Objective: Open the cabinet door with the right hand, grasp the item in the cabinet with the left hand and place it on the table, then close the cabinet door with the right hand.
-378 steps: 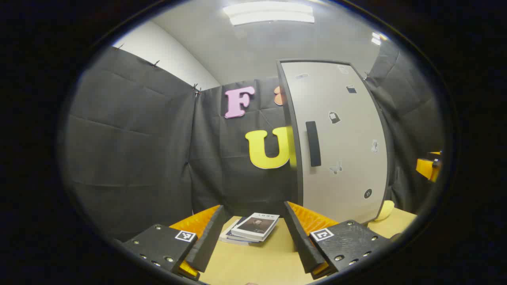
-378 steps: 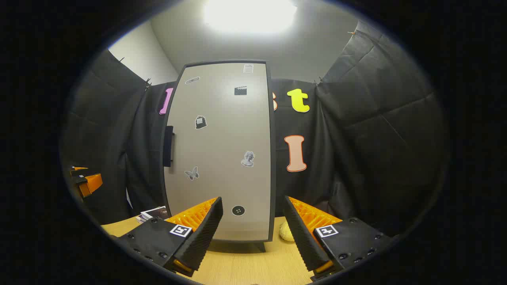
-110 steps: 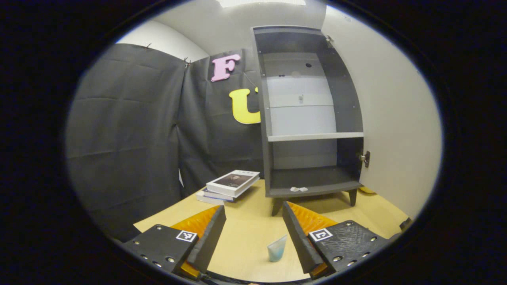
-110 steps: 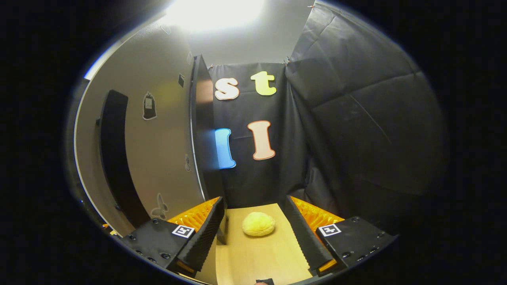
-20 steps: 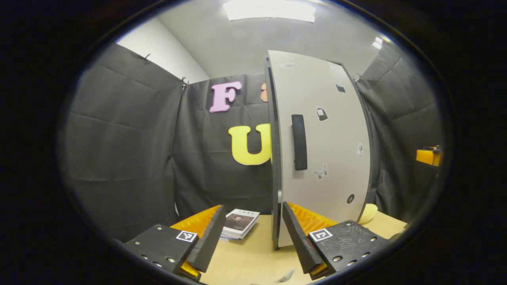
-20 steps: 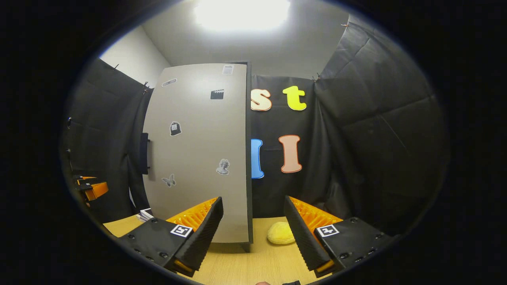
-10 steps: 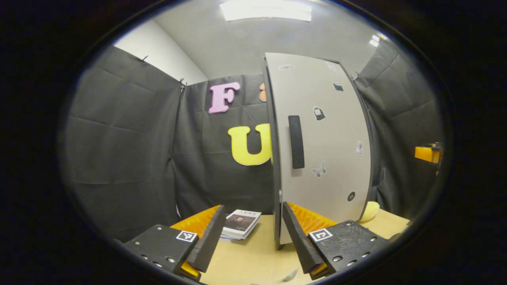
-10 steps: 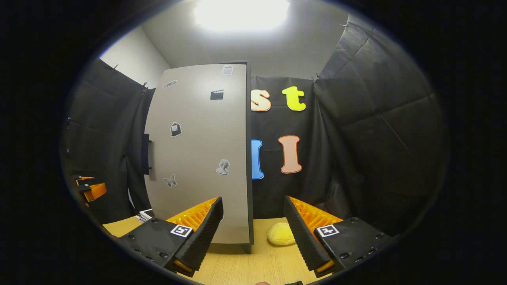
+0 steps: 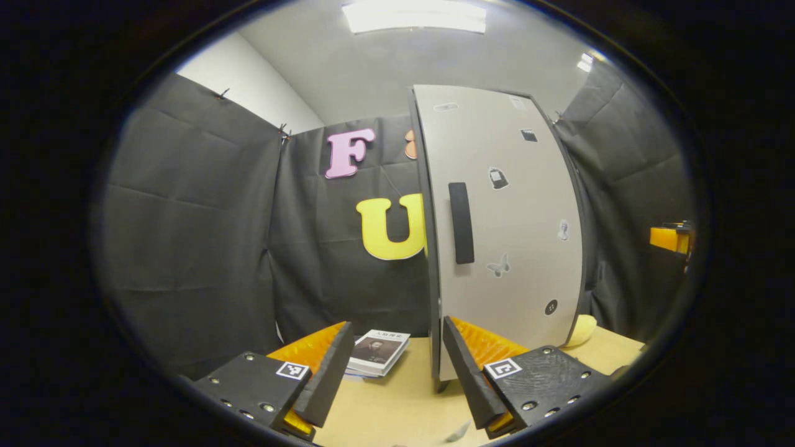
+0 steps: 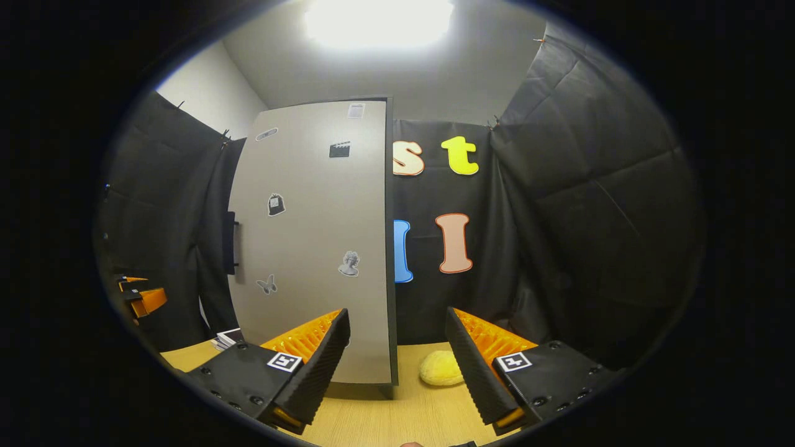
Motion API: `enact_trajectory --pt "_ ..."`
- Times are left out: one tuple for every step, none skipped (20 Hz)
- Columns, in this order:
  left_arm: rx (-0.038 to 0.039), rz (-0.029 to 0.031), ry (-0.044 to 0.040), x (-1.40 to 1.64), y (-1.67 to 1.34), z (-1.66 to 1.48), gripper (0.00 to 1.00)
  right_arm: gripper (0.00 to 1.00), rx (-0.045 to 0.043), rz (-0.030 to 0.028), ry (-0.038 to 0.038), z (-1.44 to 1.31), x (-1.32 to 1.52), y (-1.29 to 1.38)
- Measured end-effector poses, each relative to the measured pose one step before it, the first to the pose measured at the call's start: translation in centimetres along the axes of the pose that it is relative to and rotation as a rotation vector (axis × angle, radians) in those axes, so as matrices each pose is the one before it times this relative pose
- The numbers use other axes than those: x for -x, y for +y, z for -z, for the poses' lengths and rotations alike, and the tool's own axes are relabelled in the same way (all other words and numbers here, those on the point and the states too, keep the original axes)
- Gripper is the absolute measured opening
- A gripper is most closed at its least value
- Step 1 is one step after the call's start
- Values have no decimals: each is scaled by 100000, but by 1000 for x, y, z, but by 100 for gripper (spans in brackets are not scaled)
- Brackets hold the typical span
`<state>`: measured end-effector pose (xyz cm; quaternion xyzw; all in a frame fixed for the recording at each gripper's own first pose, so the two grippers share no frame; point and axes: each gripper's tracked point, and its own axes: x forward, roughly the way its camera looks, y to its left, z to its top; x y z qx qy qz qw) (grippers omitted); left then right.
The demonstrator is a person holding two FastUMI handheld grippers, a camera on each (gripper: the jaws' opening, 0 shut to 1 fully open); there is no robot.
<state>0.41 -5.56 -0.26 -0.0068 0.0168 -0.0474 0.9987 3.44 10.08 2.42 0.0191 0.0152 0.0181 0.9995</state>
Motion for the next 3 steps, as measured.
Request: enact_trajectory --pt "58 -22 84 124 10 59 87 100 135 88 -49 50 54 41" --pt "-37 -60 -16 -3 5 64 87 98 69 14 42 -16 5 -41" --pt "-163 -93 -6 -21 111 7 87 98 -49 6 98 27 -28 -7"
